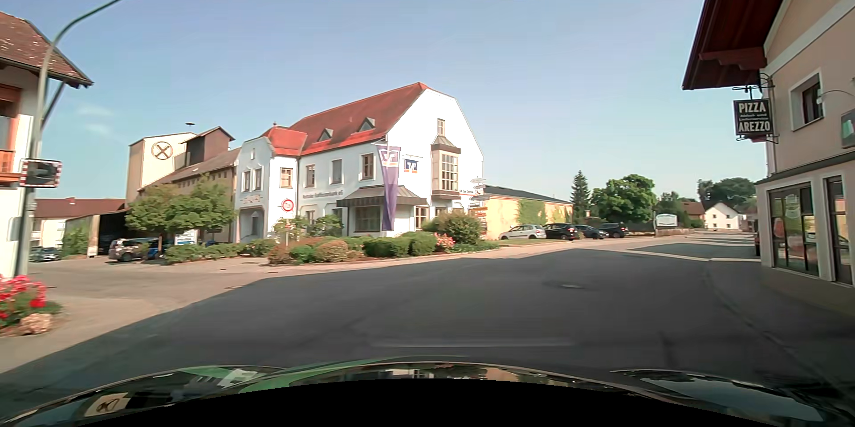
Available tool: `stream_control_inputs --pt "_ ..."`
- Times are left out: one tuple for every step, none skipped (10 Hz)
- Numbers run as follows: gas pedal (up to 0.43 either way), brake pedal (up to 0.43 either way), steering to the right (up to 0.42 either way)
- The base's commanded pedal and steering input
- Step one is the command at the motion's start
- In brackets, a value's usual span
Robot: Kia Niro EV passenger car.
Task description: Follow the waypoints while adhering to traffic rules and regulations
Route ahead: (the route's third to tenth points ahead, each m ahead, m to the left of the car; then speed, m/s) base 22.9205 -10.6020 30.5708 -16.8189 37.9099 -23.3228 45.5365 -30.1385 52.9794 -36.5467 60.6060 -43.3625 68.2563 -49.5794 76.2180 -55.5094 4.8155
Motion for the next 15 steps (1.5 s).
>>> stream_control_inputs --pt "0.280 0.000 0.428" --pt "0.287 0.000 0.384" --pt "0.299 0.000 0.335" --pt "0.299 0.000 0.294" --pt "0.299 0.000 0.269" --pt "0.299 0.000 0.240" --pt "0.299 0.000 0.217" --pt "0.299 0.000 0.195" --pt "0.299 0.000 0.171" --pt "0.299 0.000 0.136" --pt "0.299 0.000 0.114" --pt "0.299 0.000 0.097" --pt "0.299 0.000 0.092" --pt "0.299 0.000 0.091" --pt "0.299 0.000 0.090"
